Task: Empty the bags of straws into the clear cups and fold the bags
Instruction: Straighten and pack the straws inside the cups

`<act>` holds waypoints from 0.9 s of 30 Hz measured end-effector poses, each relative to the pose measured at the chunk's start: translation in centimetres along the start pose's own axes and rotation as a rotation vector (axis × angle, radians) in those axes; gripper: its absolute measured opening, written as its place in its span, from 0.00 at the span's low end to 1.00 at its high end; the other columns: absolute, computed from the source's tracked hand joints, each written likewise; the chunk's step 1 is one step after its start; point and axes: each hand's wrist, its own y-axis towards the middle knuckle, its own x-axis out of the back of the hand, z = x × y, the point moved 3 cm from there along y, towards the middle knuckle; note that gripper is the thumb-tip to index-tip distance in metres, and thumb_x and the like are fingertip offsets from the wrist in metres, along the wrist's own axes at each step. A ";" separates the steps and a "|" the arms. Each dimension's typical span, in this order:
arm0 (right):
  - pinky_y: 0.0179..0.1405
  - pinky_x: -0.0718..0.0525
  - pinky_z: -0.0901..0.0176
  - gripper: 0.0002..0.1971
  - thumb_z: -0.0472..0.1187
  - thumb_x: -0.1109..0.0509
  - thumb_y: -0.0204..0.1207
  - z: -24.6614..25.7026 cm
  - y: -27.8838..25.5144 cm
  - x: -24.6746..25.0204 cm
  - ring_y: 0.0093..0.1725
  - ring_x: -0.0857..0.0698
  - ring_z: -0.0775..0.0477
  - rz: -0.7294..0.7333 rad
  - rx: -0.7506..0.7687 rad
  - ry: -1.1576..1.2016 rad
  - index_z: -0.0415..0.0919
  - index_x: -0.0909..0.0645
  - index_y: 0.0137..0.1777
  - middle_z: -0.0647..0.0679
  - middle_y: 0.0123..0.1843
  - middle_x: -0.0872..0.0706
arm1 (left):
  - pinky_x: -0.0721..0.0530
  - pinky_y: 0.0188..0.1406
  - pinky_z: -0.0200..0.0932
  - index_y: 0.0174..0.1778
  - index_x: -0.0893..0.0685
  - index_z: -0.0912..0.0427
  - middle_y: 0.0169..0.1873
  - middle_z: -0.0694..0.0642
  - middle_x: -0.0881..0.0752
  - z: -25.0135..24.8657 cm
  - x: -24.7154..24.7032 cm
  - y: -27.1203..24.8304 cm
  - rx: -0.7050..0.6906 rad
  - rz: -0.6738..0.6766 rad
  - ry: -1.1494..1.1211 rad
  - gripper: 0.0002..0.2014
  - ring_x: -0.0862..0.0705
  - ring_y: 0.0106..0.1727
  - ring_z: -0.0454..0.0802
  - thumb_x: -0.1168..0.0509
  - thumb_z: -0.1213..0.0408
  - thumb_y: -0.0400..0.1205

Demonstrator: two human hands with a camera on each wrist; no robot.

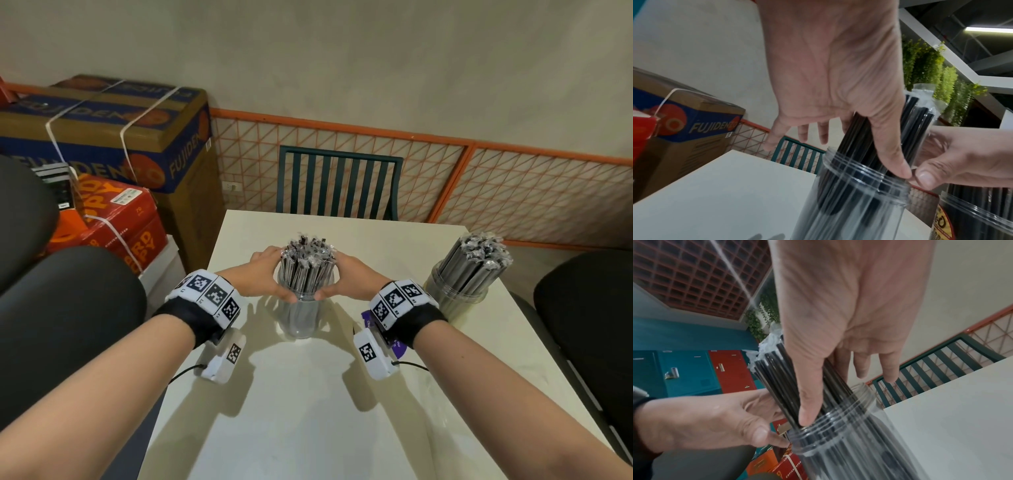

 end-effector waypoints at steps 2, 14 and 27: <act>0.67 0.35 0.64 0.42 0.38 0.20 0.66 -0.2 -0.1 0.0 0.74 0.29 0.47 -0.005 -0.005 0.041 0.42 0.37 0.78 0.45 0.75 0.25 | 0.45 0.78 0.60 0.82 0.51 0.52 0.81 0.55 0.44 0.5 -0.2 -0.1 -0.001 -0.016 -0.030 0.52 0.47 0.81 0.60 0.24 0.48 0.69; 0.64 0.24 0.58 0.38 0.44 0.22 0.69 0.0 0.3 -1.1 0.69 0.22 0.46 -0.135 -0.007 0.159 0.41 0.35 0.77 0.44 0.71 0.21 | 0.33 0.76 0.57 0.79 0.45 0.45 0.76 0.51 0.31 -0.6 -0.4 0.2 -0.131 -0.059 -0.449 0.53 0.32 0.76 0.51 0.23 0.43 0.62; 0.79 0.32 0.49 0.50 0.32 0.20 0.65 -0.2 -0.9 -1.5 0.75 0.29 0.50 -0.061 0.023 0.373 0.45 0.47 0.81 0.45 0.77 0.30 | 0.28 0.65 0.41 0.76 0.34 0.54 0.63 0.50 0.22 -2.8 0.9 0.0 -0.174 0.048 -0.285 0.36 0.24 0.64 0.47 0.27 0.69 0.73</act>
